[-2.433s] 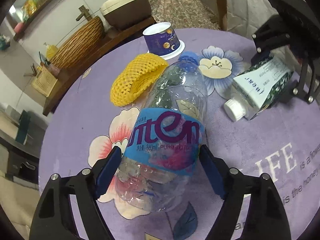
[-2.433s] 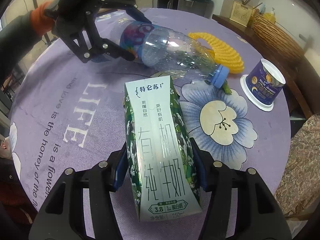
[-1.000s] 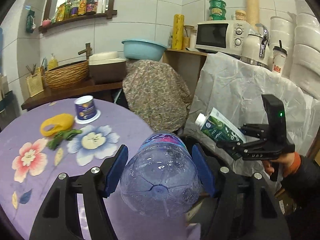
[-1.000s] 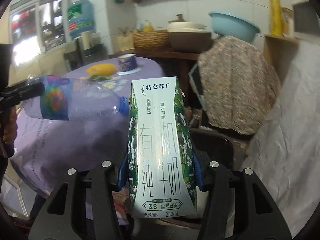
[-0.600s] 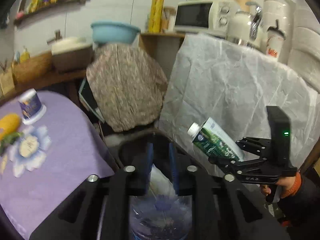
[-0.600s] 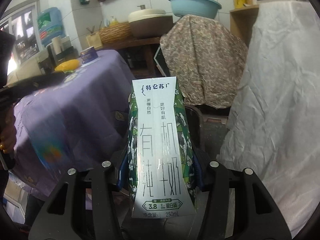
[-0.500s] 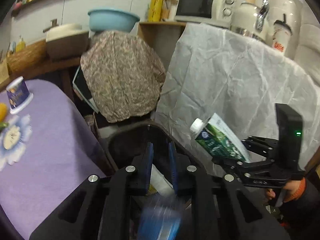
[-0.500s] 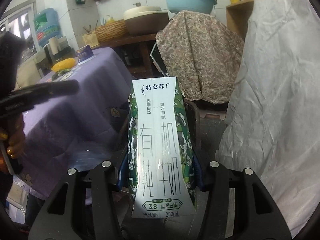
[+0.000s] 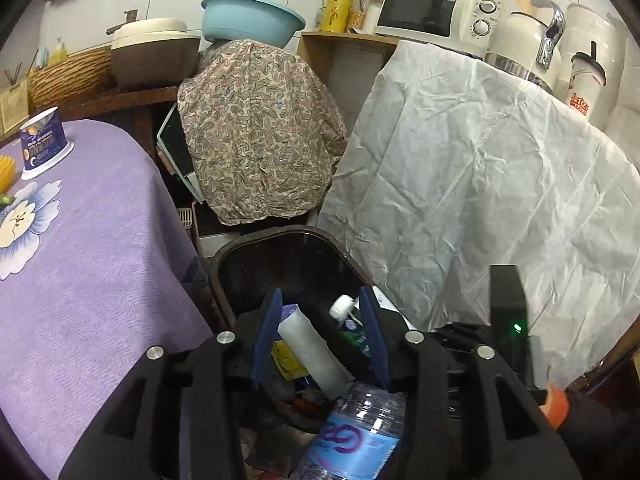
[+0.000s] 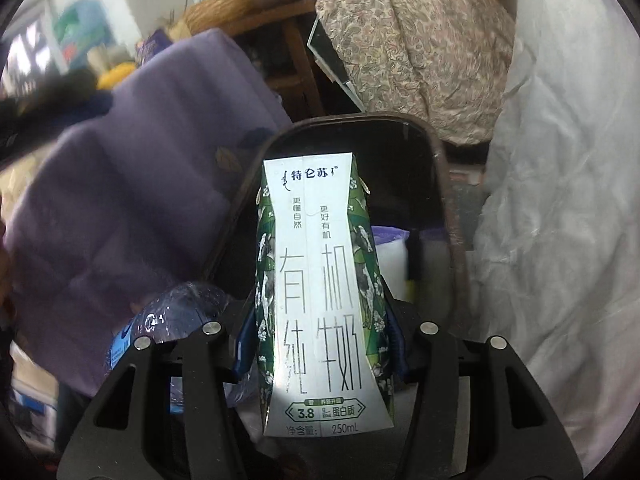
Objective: Collect trash
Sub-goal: 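Open both tools to drop the carton and bottle into the bin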
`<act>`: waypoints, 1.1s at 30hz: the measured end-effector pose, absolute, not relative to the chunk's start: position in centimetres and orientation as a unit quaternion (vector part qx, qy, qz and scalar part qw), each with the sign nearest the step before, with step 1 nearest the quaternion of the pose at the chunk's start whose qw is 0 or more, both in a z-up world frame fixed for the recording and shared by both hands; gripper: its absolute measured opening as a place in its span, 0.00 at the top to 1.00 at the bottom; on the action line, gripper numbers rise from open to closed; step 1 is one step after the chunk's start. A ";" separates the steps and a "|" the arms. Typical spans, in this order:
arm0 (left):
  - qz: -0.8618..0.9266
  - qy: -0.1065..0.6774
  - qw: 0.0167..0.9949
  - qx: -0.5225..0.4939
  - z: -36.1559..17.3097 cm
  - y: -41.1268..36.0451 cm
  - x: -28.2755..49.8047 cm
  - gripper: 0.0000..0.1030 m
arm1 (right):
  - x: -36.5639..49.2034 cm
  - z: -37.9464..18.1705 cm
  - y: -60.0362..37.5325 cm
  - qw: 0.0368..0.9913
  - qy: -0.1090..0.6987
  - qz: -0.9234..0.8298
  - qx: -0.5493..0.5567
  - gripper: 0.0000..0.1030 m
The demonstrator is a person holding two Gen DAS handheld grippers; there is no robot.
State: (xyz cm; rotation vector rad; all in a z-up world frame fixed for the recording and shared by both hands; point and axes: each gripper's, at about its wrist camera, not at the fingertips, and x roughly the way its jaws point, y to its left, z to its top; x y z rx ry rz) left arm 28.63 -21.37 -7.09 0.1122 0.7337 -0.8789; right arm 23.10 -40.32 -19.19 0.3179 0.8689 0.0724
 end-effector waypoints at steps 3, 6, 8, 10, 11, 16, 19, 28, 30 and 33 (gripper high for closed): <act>-0.413 0.350 0.839 0.058 -7.7 -21.3 27.8 0.56 | 23.0 -20.0 -40.7 0.895 0.397 -0.014 0.202 0.05; -0.428 0.354 0.830 0.050 -8.3 -20.2 26.4 0.42 | 21.9 -20.2 -41.2 0.885 0.370 0.009 0.284 0.05; -0.436 0.362 0.822 0.055 -8.8 -19.4 25.4 0.35 | 22.1 -20.7 -41.0 0.876 0.382 0.023 0.292 0.05; -0.455 0.367 0.808 0.076 -9.7 -19.0 23.8 0.22 | 22.4 -20.8 -40.8 0.873 0.392 0.028 0.288 0.06; -0.457 0.366 0.804 0.106 -10.3 -19.1 22.6 0.19 | 22.3 -20.7 -40.9 0.874 0.384 0.031 0.294 0.06; -0.457 0.373 0.784 0.194 -14.2 -19.5 19.6 0.09 | 22.7 -19.9 -41.2 0.871 0.376 0.045 0.314 0.06; -0.415 0.385 0.788 0.240 -17.0 -20.7 19.8 0.09 | 22.6 -19.6 -41.0 0.874 0.372 0.046 0.310 0.06; -0.386 0.409 0.801 0.206 -18.0 -20.7 21.8 0.30 | 21.2 -18.8 -41.5 0.880 0.361 0.042 0.305 0.06; -0.392 0.412 0.804 0.173 -17.0 -20.2 21.9 0.30 | 20.5 -18.0 -42.0 0.886 0.347 0.034 0.305 0.06; -0.401 0.406 0.808 0.144 -15.0 -20.8 22.5 0.30 | 19.3 -16.3 -43.1 0.894 0.323 0.018 0.311 0.06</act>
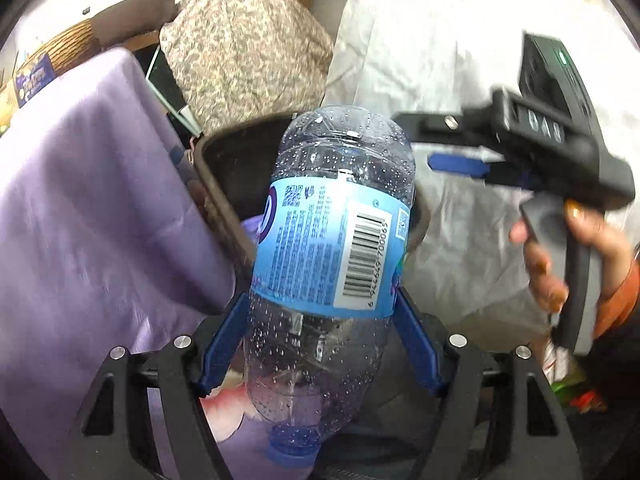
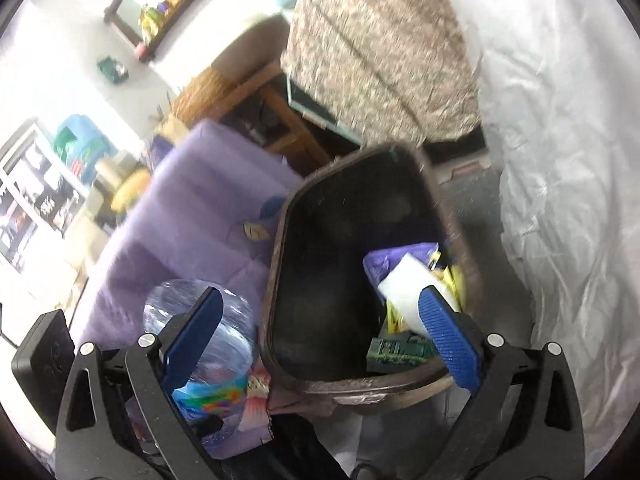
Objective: Collect trash
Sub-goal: 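Open both tools to drop the carton and bottle into the bin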
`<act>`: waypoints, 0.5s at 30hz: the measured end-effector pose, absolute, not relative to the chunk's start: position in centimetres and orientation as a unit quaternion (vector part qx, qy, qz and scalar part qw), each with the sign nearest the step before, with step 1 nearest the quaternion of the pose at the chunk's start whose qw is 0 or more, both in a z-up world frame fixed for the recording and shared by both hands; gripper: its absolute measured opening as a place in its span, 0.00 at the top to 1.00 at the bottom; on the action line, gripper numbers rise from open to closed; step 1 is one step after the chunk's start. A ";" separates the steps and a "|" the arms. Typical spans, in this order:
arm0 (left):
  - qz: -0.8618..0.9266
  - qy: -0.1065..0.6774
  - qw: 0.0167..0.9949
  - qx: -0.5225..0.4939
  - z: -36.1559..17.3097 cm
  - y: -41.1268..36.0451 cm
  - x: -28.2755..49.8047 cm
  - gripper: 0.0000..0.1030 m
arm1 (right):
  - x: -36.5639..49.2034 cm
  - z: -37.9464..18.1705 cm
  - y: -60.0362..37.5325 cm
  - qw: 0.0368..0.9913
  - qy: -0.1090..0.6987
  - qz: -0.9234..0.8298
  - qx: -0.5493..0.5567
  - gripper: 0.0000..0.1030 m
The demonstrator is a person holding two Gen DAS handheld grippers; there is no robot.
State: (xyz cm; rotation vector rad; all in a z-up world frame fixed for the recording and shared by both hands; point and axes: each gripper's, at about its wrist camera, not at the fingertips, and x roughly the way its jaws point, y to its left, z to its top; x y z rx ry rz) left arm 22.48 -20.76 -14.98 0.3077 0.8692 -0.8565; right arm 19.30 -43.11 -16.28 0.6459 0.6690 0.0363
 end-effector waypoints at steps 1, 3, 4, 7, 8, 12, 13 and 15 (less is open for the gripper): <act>-0.400 0.403 0.812 0.138 -14.2 -21.3 23.0 0.31 | 18.8 -15.5 -43.5 0.898 0.312 0.010 0.311 0.06; -0.396 0.403 0.816 0.126 -13.3 -22.6 24.1 0.31 | 17.9 -13.7 -44.0 0.908 0.290 -0.007 0.302 0.06; -0.394 0.404 0.817 0.117 -13.0 -23.2 24.6 0.31 | 17.4 -12.5 -44.2 0.915 0.277 -0.015 0.292 0.06; -0.382 0.417 0.818 0.100 -12.7 -25.5 27.5 0.31 | 15.9 -9.5 -44.2 0.938 0.244 -0.041 0.244 0.06; -0.379 0.423 0.817 0.095 -12.7 -25.9 28.1 0.31 | 15.5 -8.7 -44.2 0.942 0.237 -0.051 0.231 0.05; -0.366 0.443 0.814 0.076 -13.5 -28.1 30.1 0.30 | 14.3 -6.8 -44.5 0.950 0.218 -0.062 0.215 0.06; -0.361 0.450 0.814 0.072 -13.9 -28.5 30.4 0.30 | 14.2 -6.8 -44.7 0.949 0.220 -0.062 0.216 0.05; -0.361 0.462 0.808 0.064 -14.6 -29.1 30.5 0.27 | 14.0 -6.7 -44.9 0.948 0.221 -0.058 0.221 0.06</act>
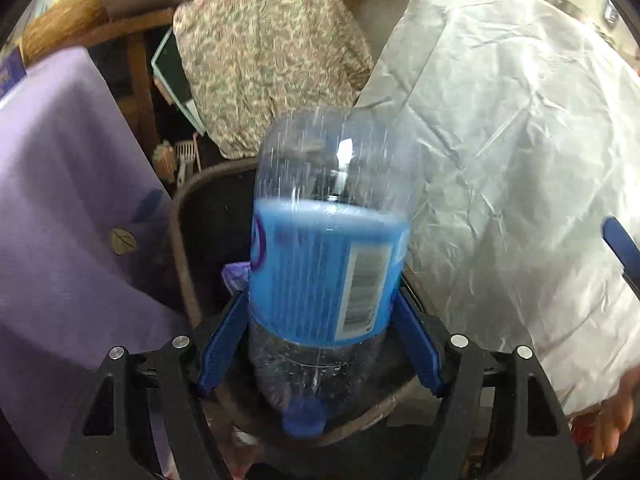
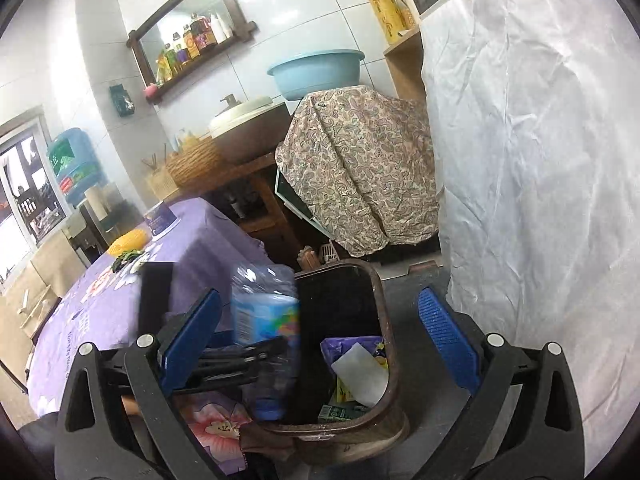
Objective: Collect trash
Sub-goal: 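Open both tools to drop the carton and bottle into the bin, then move both open tools back over the table toward the green leaf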
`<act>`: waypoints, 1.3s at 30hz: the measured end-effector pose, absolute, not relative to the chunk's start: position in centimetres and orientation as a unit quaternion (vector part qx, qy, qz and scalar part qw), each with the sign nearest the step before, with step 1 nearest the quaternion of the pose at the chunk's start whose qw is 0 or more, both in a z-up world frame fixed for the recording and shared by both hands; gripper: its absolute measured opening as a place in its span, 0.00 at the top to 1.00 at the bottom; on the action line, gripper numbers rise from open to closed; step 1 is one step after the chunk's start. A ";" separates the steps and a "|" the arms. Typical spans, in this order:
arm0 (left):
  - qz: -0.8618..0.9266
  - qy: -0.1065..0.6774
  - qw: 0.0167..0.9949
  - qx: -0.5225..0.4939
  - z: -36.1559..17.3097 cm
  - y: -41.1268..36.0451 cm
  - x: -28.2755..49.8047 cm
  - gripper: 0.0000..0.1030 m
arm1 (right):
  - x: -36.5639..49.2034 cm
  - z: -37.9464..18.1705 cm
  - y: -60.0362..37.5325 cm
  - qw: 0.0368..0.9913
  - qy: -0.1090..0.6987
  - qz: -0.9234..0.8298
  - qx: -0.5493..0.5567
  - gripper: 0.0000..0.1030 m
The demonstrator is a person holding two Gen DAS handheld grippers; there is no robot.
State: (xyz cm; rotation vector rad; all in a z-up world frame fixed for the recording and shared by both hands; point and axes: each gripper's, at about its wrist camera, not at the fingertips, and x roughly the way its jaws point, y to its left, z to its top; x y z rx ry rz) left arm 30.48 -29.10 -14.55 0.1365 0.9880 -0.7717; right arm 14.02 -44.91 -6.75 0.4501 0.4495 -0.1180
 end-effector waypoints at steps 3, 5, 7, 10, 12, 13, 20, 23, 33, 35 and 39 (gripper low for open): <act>-0.358 0.468 0.806 0.054 -15.3 -29.3 30.5 0.15 | 14.0 -6.8 -44.8 0.948 0.227 -0.057 0.216 0.06; -0.355 0.466 0.809 0.043 -15.4 -28.9 30.2 0.11 | 14.0 -6.8 -44.7 0.949 0.228 -0.060 0.211 0.05; -0.354 0.467 0.809 0.035 -15.2 -28.6 29.8 0.11 | 14.1 -6.8 -44.8 0.949 0.226 -0.061 0.214 0.05; -0.361 0.458 0.812 0.020 -14.0 -27.3 28.7 0.10 | 14.7 -6.5 -44.7 0.950 0.223 -0.063 0.211 0.05; -0.372 0.441 0.816 0.021 -12.6 -26.3 27.6 0.10 | 15.4 -6.3 -44.4 0.950 0.226 -0.061 0.206 0.05; -0.377 0.431 0.819 0.023 -11.8 -25.8 27.0 0.10 | 15.7 -6.3 -44.2 0.950 0.229 -0.058 0.203 0.05; -0.388 0.391 0.834 0.017 -6.2 -20.0 24.8 0.05 | 19.0 -5.7 -41.0 0.951 0.252 -0.011 0.179 0.05; -0.340 0.394 0.853 0.035 -4.9 -16.6 25.4 0.05 | 20.5 -5.3 -39.0 0.950 0.261 0.018 0.170 0.05; -0.227 0.339 0.912 0.040 -1.2 -6.1 27.7 0.05 | 25.5 -4.9 -30.5 0.935 0.299 0.126 0.143 0.05; -0.212 0.338 0.917 0.020 -0.9 -4.0 28.2 0.05 | 26.6 -4.1 -27.9 0.933 0.303 0.157 0.117 0.06; -0.183 0.338 0.923 -0.019 -0.3 0.5 29.4 0.05 | 30.3 -2.3 -22.1 0.915 0.324 0.234 0.052 0.06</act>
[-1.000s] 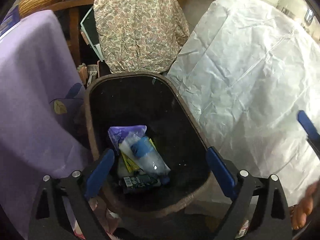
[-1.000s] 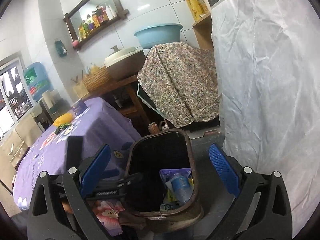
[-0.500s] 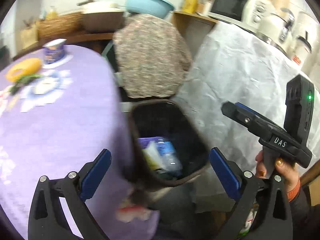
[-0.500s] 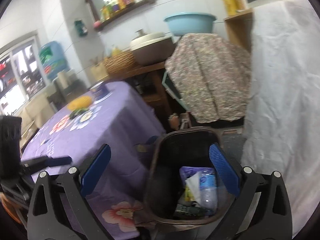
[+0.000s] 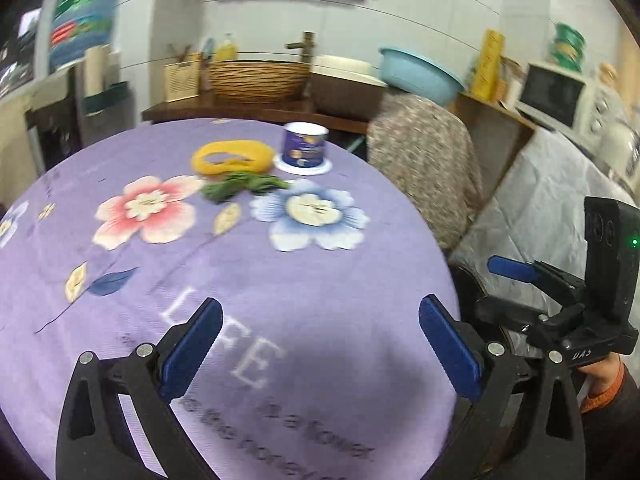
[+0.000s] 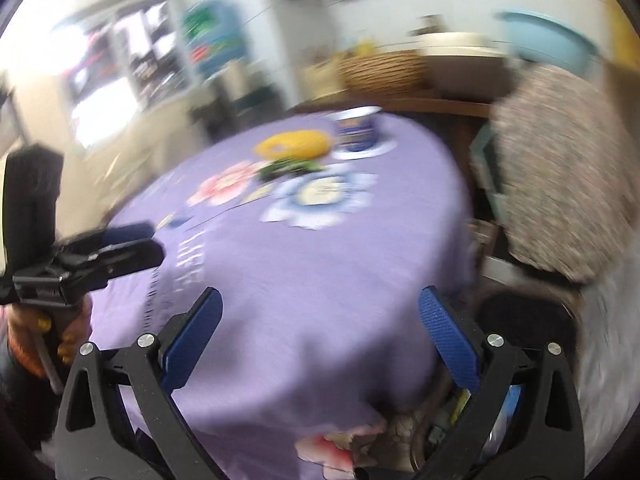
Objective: Collect trash
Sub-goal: 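Move both open tools back over the table toward the green leaf, then grasp the green vegetable leaf with the right tool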
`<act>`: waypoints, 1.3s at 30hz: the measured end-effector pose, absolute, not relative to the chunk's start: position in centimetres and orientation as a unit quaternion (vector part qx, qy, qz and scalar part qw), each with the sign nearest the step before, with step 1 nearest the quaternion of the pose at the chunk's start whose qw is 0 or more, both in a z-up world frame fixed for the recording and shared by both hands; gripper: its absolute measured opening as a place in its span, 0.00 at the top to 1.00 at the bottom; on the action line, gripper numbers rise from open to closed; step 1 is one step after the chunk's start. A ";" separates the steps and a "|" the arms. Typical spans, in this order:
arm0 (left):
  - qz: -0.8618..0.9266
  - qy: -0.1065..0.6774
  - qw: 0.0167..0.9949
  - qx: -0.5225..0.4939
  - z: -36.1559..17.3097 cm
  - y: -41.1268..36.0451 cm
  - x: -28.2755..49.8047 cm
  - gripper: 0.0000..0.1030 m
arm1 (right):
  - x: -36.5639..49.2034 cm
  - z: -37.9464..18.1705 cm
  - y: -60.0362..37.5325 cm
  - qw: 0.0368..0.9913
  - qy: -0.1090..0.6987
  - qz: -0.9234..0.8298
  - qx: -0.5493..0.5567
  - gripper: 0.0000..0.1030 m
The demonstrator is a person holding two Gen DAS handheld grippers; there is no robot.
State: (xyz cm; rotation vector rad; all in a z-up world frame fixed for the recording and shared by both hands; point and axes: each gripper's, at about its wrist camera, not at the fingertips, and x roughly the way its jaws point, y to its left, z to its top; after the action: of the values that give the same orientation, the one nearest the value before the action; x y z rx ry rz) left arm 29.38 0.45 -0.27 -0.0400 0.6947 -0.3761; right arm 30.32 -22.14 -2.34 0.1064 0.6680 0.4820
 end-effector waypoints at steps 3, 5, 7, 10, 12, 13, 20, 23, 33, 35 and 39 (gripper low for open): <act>-0.166 0.330 0.928 -0.043 0.2 3.4 29.6 0.05 | 33.9 -1.6 -18.2 0.903 0.330 0.274 -0.004 0.07; -0.158 0.327 0.930 -0.053 0.5 5.1 29.5 0.05 | 36.8 -1.4 -16.1 0.895 0.342 0.284 -0.033 0.10; -0.153 0.323 0.932 -0.059 0.7 6.3 29.3 0.05 | 39.8 -1.4 -14.2 0.892 0.349 0.280 -0.064 0.13; -0.144 0.317 0.935 -0.064 0.7 7.9 28.7 0.05 | 43.6 -1.7 -12.2 0.887 0.362 0.273 -0.089 0.14; -0.137 0.316 0.936 -0.068 0.6 8.9 28.4 0.05 | 45.6 -2.2 -11.2 0.884 0.373 0.265 -0.099 0.14; -0.136 0.317 0.936 -0.070 0.5 9.4 28.3 0.05 | 47.7 -2.6 -11.2 0.883 0.381 0.256 -0.099 0.14; -0.139 0.327 0.931 -0.087 -0.8 11.0 28.8 0.05 | 51.7 -4.3 -10.1 0.869 0.413 0.256 -0.090 0.15; -0.146 0.328 0.928 -0.097 -1.2 11.3 28.7 0.05 | 52.3 -4.3 -9.1 0.870 0.404 0.264 -0.100 0.17; -0.158 0.314 0.931 -0.097 -0.8 11.0 27.0 0.05 | 53.8 -4.5 -6.3 0.865 0.402 0.273 -0.126 0.63; -0.158 0.316 0.930 -0.096 -0.8 10.9 26.9 0.05 | 53.4 -4.4 -6.3 0.866 0.402 0.273 -0.120 0.81; -0.159 0.315 0.931 -0.097 -0.9 10.6 26.5 0.05 | 51.0 -4.2 -6.2 0.869 0.383 0.278 -0.142 0.89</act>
State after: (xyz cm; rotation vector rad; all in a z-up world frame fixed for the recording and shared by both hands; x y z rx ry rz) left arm 26.51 10.58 -0.87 -0.1981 0.6455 -0.3247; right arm 51.02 -6.24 -4.16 -0.2968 0.8013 0.5822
